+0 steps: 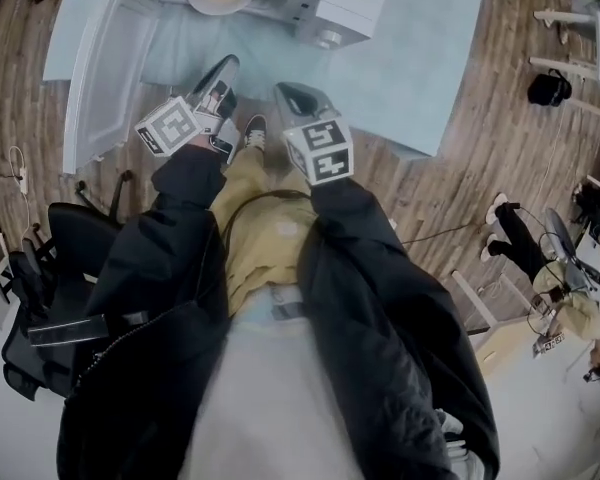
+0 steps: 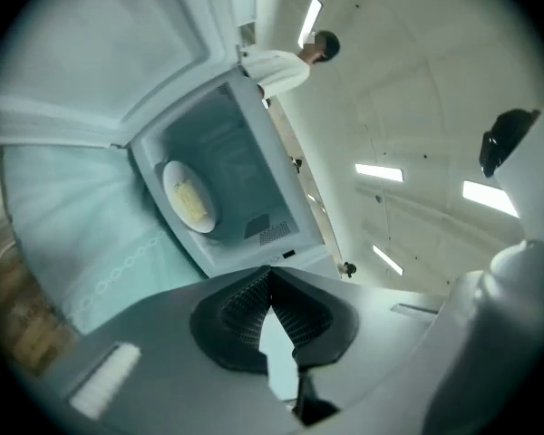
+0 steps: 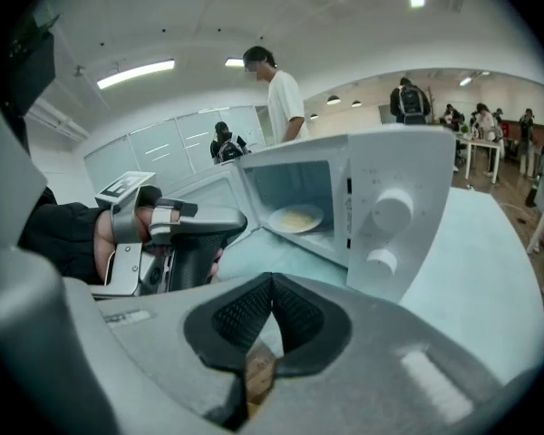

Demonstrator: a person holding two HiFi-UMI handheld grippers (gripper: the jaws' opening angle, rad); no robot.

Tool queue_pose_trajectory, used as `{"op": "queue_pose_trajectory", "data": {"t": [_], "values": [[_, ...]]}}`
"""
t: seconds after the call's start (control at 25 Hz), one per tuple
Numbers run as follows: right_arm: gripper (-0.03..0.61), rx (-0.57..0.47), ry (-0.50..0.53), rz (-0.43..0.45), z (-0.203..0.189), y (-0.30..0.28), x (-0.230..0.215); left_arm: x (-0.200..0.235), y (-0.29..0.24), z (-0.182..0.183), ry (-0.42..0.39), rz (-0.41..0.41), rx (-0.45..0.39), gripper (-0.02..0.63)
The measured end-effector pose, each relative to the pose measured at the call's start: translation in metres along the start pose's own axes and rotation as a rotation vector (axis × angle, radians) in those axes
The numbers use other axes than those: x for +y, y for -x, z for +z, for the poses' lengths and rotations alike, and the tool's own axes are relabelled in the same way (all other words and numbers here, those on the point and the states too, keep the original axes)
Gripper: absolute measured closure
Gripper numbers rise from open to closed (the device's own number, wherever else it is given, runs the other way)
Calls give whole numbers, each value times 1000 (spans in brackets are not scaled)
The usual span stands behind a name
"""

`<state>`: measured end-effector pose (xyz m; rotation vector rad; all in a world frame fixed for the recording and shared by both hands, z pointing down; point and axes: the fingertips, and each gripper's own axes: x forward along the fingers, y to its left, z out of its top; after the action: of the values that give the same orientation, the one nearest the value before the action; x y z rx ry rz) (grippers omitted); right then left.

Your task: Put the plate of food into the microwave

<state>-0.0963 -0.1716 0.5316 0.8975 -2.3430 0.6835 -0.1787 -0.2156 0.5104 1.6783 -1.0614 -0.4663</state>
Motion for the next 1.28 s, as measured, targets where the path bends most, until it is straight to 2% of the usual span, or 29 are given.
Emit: {"op": "queue_pose_trajectory", "data": {"t": [0.16, 0.28, 0.48, 0.6, 0.76, 0.96, 1.08, 1.28], "values": [[577, -128, 43, -65, 40, 38, 4, -53, 14, 0, -306, 27, 68, 618], [577, -238, 79, -132, 77, 63, -1, -96, 18, 8, -525, 29, 64, 618], [577, -398, 154, -181, 130, 110, -4, -160, 15, 23, -743, -11, 18, 618], [577, -443, 175, -200, 145, 142, -3, -197, 14, 18, -840, -50, 14, 618], [577, -486, 193, -223, 160, 169, -28, -231, -14, 8, -957, -52, 5, 618], [577, -526, 228, -236, 175, 186, -31, -259, -22, 0, -1004, -113, 12, 620], [577, -550, 242, -239, 181, 194, -33, -263, -26, -1, -1071, -82, 6, 620], [577, -569, 260, -239, 187, 201, -33, -270, -24, 5, -1104, -67, -26, 620]]}}
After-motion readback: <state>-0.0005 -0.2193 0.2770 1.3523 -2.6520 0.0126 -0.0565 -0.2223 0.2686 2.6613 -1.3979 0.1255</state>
